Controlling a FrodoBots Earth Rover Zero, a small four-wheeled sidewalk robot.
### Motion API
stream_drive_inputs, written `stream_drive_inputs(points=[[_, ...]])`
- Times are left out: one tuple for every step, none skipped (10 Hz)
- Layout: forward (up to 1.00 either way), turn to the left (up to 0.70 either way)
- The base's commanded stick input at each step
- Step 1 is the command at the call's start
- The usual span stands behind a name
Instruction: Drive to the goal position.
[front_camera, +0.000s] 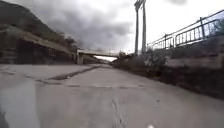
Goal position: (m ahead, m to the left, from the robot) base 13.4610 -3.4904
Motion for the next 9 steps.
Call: stream_drive_inputs(points=[[0.7,0.0],[0.7,0.0],[0.7,0.0],[0.7,0.0],[0.7,0.0],[0.7,0.0],[0.7,0.0],[0.7,0.0],[0.7,0.0]])
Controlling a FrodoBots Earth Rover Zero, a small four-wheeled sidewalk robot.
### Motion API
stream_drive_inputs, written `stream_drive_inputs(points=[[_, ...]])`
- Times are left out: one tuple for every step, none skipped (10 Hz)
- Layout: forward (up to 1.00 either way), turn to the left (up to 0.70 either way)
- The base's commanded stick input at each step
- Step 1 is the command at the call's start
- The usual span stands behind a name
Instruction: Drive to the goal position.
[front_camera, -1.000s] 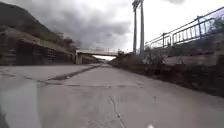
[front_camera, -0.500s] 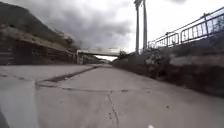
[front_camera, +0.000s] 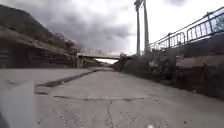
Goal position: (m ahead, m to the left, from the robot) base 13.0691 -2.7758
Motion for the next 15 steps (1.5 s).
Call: stream_drive_inputs(points=[[0.7,0.0],[0.7,0.0],[0.7,0.0],[0.5,0.0],[0.25,0.0],[0.0,0.0],[0.0,0.0],[0.0,0.0],[0.0,0.0],[0.0,0.0],[0.0,0.0],[0.0,0.0],[0.0,0.0],[0.0,0.0],[0.7,0.0]])
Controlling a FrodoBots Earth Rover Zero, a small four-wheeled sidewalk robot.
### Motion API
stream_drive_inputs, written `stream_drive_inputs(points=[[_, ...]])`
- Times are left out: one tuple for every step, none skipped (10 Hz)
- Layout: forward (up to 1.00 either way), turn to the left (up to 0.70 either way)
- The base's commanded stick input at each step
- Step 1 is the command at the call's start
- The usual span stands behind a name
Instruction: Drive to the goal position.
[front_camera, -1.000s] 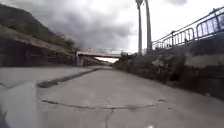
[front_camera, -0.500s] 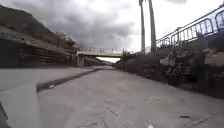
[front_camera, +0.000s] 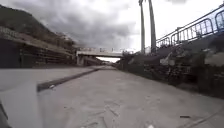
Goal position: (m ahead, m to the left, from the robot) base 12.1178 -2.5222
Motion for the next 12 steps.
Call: stream_drive_inputs(points=[[0.7,0.0],[0.7,0.0],[0.7,-0.08],[0.7,-0.18],[0.7,0.0],[0.7,0.0],[0.7,0.0],[0.7,0.0],[0.7,0.0],[0.7,0.0],[0.7,0.0],[0.7,0.0]])
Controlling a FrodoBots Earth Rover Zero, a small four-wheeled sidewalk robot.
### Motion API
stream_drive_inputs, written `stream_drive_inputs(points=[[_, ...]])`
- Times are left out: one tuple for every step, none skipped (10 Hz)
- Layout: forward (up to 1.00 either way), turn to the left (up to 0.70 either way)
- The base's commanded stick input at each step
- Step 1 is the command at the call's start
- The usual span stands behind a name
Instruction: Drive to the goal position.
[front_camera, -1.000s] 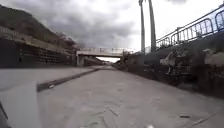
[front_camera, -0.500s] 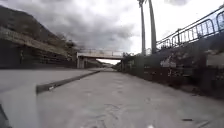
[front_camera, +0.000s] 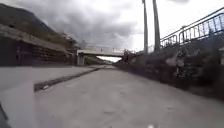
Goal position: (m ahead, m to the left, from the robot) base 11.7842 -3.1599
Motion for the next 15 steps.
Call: stream_drive_inputs(points=[[0.7,0.0],[0.7,0.0],[0.7,0.0],[0.7,0.0],[0.7,0.0],[0.7,0.0],[0.7,0.0],[0.7,0.0],[0.7,0.0],[0.7,0.0],[0.7,0.0],[0.7,0.0],[0.7,0.0],[0.7,0.0],[0.7,0.0]])
